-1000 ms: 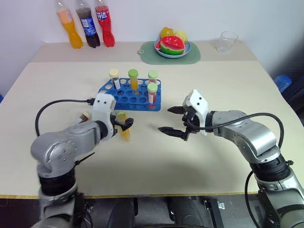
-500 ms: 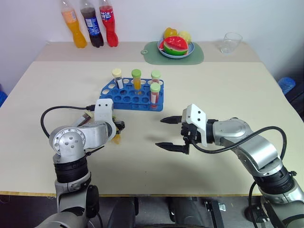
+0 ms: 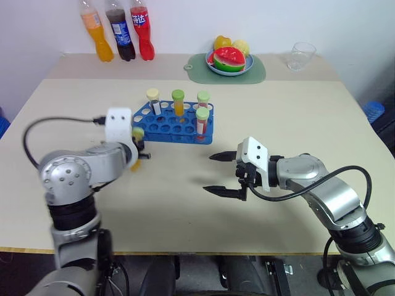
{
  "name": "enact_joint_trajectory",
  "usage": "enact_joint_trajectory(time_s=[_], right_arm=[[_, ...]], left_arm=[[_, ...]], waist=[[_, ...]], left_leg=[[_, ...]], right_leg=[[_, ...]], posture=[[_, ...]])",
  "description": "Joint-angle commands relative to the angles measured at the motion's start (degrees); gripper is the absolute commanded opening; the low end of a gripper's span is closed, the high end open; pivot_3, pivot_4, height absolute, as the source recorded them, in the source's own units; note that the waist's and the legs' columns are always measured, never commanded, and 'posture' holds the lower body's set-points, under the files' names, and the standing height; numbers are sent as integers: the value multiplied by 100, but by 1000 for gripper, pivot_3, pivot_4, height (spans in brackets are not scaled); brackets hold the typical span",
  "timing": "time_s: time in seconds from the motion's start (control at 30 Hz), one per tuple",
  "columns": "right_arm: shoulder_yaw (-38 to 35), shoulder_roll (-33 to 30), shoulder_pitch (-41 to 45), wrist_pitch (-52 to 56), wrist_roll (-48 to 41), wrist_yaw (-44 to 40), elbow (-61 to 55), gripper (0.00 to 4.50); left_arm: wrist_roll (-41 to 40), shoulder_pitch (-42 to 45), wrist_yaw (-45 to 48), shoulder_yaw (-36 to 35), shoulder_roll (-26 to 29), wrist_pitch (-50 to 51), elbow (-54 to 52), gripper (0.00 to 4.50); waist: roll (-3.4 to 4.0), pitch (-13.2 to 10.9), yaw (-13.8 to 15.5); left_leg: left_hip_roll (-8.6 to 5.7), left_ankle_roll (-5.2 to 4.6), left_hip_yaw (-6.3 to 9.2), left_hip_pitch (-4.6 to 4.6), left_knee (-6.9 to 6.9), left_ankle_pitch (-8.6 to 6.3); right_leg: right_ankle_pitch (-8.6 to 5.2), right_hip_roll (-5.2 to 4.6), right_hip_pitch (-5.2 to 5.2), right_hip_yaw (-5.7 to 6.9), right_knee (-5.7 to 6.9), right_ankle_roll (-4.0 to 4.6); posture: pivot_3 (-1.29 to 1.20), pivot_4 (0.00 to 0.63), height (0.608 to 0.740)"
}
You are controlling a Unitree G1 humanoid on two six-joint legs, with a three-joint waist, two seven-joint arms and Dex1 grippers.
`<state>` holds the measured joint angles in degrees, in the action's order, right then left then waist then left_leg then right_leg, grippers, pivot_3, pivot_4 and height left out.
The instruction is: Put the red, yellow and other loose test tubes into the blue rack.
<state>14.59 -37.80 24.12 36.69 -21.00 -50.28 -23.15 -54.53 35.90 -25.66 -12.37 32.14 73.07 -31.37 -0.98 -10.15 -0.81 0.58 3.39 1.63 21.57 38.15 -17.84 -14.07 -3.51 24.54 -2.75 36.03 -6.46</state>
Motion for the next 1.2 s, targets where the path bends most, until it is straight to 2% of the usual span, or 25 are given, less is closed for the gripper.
enact_joint_trajectory(time_s=[0.03, 0.1, 0.17, 0.2, 0.27, 0.33, 0.43, 0.77, 1.2], right_arm=[[-241, 378, -9, -399, 176, 419, 281, 4500], [-386, 729, -3, -467, 230, 802, 570, 4500], [-441, 869, -6, -491, 270, 909, 667, 4500], [-459, 970, -95, -560, 329, 1047, 738, 4500], [-487, 1144, -275, -620, 413, 1314, 816, 4500], [-479, 1222, -393, -665, 490, 1433, 795, 4500], [-495, 1295, -510, -631, 540, 1550, 651, 4500], [-683, 1385, -656, -361, 406, 1796, 319, 4500], [-632, 1337, -736, -269, 382, 1666, 195, 4500]], left_arm=[[1501, -386, 1438, 776, 12, -2464, -259, 833], [2408, -540, 1890, 1370, -240, -3727, 252, 833], [2881, -631, 2153, 1550, -414, -4337, 551, 833], [3467, -638, 2174, 1823, -643, -5260, 1070, 833], [4112, -634, 2377, 2116, -1325, -7046, 2261, 833], [4574, -537, 2479, 2213, -1694, -8145, 3164, 833], [4935, -364, 2476, 2091, -2100, -9178, 4275, 833], [5124, -42, 2678, 1727, -2792, -10479, 6181, 833], [5448, 480, 2516, 1385, -3083, -11320, 7571, 833]], waist=[[2, 1, 12], [-1, 3, 37], [-3, 2, 38], [-4, 2, 35], [-4, 3, 40], [-6, 4, 61], [-6, 3, 18], [-6, 3, 18], [-6, 4, 14]], left_leg=[[0, 0, -1, -3, -1, 0], [-1, 0, -4, -6, 2, 0], [-2, -2, -3, -4, 7, 0], [-2, -3, -4, -4, 10, 0], [-1, -11, -2, -3, 8, -4], [-2, -11, -4, -3, 8, -4], [-1, -31, -7, 2, 9, -15], [0, -51, -4, -2, 12, -25], [0, -52, -3, -4, 12, -25]], right_leg=[[0, 0, -5, 0, -4, 0], [0, -2, -11, 0, -4, 0], [1, -1, -17, 0, -6, 1], [2, -1, -17, -1, -5, 0], [2, 0, -16, 0, -9, 0], [2, -1, -17, 2, -9, -1], [2, -2, -13, 1, -12, -2], [2, 1, -11, 1, 1, -4], [2, 3, -11, 1, 3, -4]], posture=[[0, 150, 734], [0, 150, 734], [0, 150, 734], [0, 150, 734], [0, 150, 734], [0, 150, 734], [0, 150, 734], [0, 150, 734], [0, 150, 734]])
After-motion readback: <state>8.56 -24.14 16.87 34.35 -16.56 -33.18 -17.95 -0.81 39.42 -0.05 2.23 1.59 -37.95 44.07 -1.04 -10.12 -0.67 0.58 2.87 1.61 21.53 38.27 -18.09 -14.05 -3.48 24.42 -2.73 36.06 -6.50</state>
